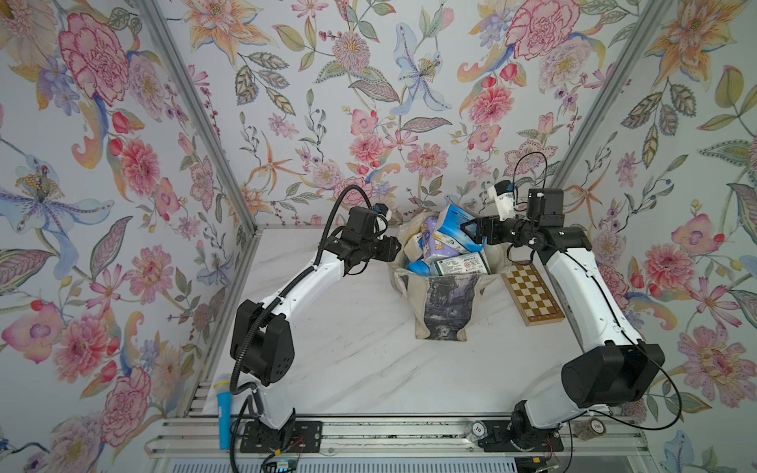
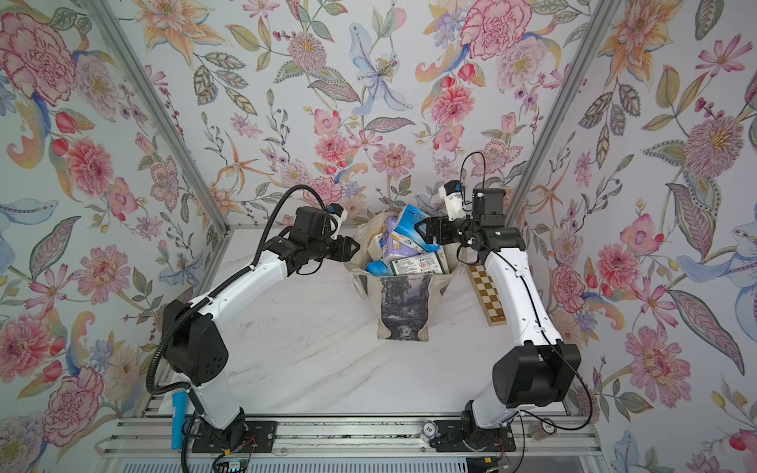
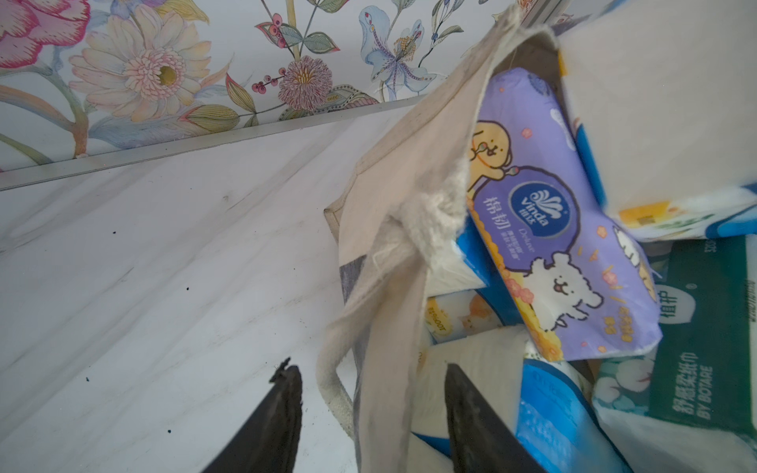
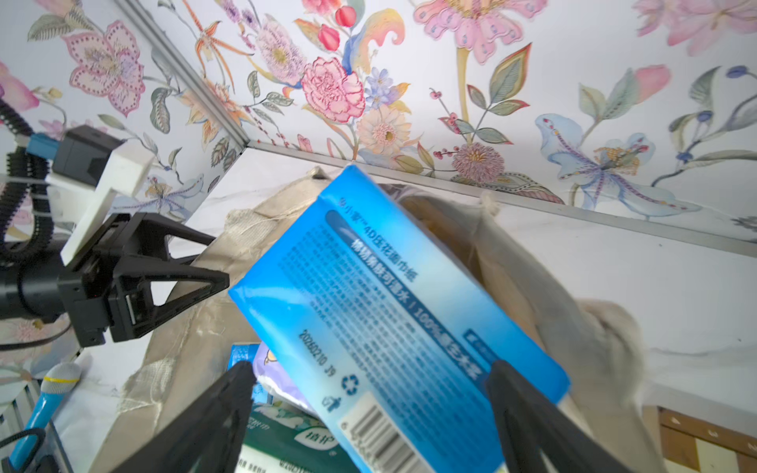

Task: Put tissues into the canvas bag
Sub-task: Adjust the pack of facial tissues in the canvas bag.

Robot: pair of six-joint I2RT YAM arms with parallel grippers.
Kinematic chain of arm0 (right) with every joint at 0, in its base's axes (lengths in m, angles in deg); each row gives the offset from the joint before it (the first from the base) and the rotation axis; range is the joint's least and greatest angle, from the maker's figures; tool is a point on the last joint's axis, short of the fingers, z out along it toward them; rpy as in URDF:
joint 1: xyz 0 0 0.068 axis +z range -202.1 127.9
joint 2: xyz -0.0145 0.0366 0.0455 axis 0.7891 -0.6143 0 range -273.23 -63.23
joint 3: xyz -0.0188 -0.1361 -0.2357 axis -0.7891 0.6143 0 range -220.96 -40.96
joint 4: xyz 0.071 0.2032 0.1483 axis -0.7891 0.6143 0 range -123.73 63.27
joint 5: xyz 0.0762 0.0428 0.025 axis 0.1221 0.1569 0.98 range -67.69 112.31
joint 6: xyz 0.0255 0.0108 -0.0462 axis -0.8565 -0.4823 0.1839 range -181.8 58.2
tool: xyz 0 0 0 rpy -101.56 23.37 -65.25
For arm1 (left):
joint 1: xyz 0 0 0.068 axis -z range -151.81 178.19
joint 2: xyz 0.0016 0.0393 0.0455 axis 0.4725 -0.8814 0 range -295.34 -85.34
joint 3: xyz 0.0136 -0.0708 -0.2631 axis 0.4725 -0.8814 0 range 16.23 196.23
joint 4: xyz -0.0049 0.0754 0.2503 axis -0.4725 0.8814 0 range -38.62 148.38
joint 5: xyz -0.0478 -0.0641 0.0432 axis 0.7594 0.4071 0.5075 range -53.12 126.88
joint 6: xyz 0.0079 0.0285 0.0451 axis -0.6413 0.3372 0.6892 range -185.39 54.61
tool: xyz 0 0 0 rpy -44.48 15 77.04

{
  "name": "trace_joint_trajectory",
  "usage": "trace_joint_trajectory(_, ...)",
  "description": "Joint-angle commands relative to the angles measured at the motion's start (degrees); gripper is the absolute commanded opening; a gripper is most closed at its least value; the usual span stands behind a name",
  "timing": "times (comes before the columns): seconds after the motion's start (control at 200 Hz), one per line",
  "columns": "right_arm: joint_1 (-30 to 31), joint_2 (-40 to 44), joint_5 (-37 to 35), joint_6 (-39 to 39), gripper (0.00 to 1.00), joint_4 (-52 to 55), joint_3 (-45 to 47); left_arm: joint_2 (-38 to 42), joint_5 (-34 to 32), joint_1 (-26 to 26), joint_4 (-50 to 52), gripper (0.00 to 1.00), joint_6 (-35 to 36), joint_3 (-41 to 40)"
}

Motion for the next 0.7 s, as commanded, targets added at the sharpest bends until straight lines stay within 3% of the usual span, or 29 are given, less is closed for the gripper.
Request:
trace_joint_trajectory(0.0,-1.01,0.83,-1.81,-4.63,0.91,-2.54,0.32,-1.01,0.71,-0.69,-1.18,0.57,-0.03,1.61)
trace_joint_trajectory(0.325,-3.49,-4.51,1.29,-7.57,0.91,-2.69,-1.55,-1.50,0.73,-0.83,-2.48,0.57,-0.18,1.52)
trace_joint_trajectory(0.566,-3.85,-6.26,9.00,-8.87,0.88,-3.44,-1.17,-2.22,1.40,-0.86,-3.67,0.46,-0.69,1.80)
trace_joint_trajectory(0.696,-3.81,-4.14,11.97,-8.78,0.87,-4.94,1.55,-2.23,1.45,-0.87,-3.63,0.45,-0.59,1.79)
